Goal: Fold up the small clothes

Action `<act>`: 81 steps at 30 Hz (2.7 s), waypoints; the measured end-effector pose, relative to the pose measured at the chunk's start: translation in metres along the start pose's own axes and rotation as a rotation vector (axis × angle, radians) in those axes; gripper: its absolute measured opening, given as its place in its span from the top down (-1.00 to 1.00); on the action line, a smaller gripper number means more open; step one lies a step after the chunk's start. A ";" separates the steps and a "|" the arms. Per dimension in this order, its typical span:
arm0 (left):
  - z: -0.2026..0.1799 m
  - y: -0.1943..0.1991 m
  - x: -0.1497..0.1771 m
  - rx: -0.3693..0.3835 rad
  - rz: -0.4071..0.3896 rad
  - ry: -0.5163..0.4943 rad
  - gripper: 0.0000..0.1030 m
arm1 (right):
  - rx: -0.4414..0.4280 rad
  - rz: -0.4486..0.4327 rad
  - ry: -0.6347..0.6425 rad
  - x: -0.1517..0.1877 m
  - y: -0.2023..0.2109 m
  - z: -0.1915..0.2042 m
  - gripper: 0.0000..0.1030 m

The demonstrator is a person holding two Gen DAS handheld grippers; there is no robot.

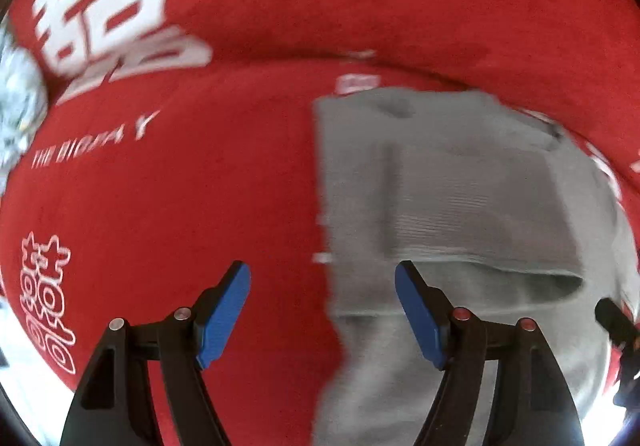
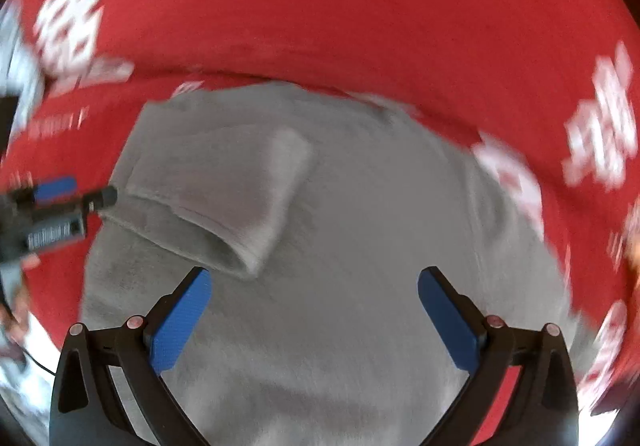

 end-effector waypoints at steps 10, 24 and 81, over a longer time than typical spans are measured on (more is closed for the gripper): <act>0.007 -0.015 0.010 -0.060 -0.008 -0.035 -0.47 | 0.340 -0.102 0.044 -0.049 -0.041 -0.011 -0.69; -0.014 -0.028 -0.001 -0.033 0.022 -0.103 -0.48 | -0.547 0.117 -1.453 0.093 -0.074 -0.140 -0.74; -0.034 -0.053 -0.049 0.054 0.070 -0.183 0.97 | -0.290 0.110 -0.921 0.080 -0.058 -0.162 0.84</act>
Point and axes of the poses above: each gripper's, at about its wrist camera, not at the fingertips, and y roughly against the way its jaws point, z to its left, x to its underside, the point moved 9 cm from there along -y, roughly the way its jaws point, and after that the axes turned 9 degrees about x, right-handed, at the moved point
